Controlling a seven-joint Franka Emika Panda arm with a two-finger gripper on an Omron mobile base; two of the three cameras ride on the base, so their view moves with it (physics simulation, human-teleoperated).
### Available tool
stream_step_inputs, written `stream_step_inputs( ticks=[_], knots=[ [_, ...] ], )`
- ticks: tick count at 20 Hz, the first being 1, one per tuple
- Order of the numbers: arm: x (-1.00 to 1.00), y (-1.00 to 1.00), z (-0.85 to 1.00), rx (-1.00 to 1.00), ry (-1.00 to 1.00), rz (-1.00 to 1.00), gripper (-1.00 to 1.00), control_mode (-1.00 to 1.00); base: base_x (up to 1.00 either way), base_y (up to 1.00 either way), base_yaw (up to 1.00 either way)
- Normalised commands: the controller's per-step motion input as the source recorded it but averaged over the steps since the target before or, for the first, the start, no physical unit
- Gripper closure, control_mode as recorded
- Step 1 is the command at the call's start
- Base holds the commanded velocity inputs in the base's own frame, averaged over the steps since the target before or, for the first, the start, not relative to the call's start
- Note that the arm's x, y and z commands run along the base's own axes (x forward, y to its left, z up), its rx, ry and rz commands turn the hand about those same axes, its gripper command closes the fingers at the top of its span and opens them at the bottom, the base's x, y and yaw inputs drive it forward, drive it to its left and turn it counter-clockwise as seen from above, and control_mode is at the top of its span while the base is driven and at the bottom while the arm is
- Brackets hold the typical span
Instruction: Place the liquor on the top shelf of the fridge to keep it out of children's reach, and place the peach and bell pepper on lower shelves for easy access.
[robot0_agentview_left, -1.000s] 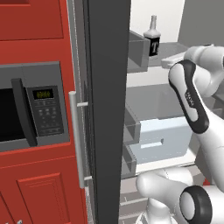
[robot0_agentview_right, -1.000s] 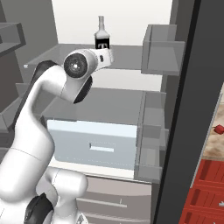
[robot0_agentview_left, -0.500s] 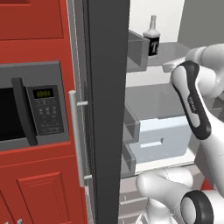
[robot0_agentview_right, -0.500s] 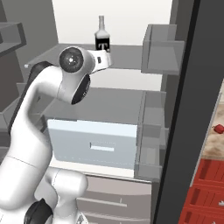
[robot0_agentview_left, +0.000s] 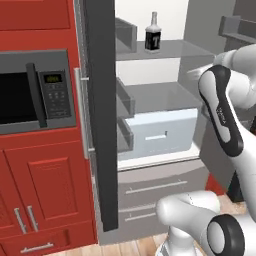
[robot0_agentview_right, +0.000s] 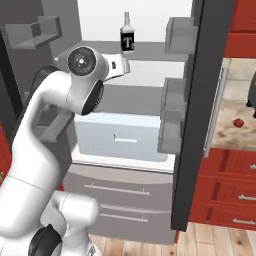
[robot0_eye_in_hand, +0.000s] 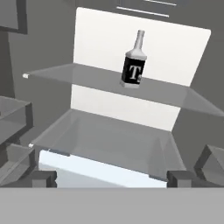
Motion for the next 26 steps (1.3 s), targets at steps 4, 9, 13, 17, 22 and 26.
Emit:
stream_step_inputs(
  ticks=[4,9,13,17,22,26],
  knots=[
    [0.0,0.0,0.0,0.0,0.0,0.0,-1.0,1.0,-0.87,-0.26,-0.09],
    [0.0,0.0,0.0,0.0,0.0,0.0,-1.0,1.0,-0.18,-0.68,-0.27],
    [0.0,0.0,0.0,0.0,0.0,0.0,-1.0,1.0,0.0,-0.87,-0.31],
    [0.0,0.0,0.0,0.0,0.0,0.0,-1.0,1.0,0.0,-0.94,-0.39],
    [0.0,0.0,0.0,0.0,0.0,0.0,-1.0,1.0,0.05,-0.91,-0.49],
    [0.0,0.0,0.0,0.0,0.0,0.0,-1.0,1.0,0.19,-0.87,-0.53]
  ],
)
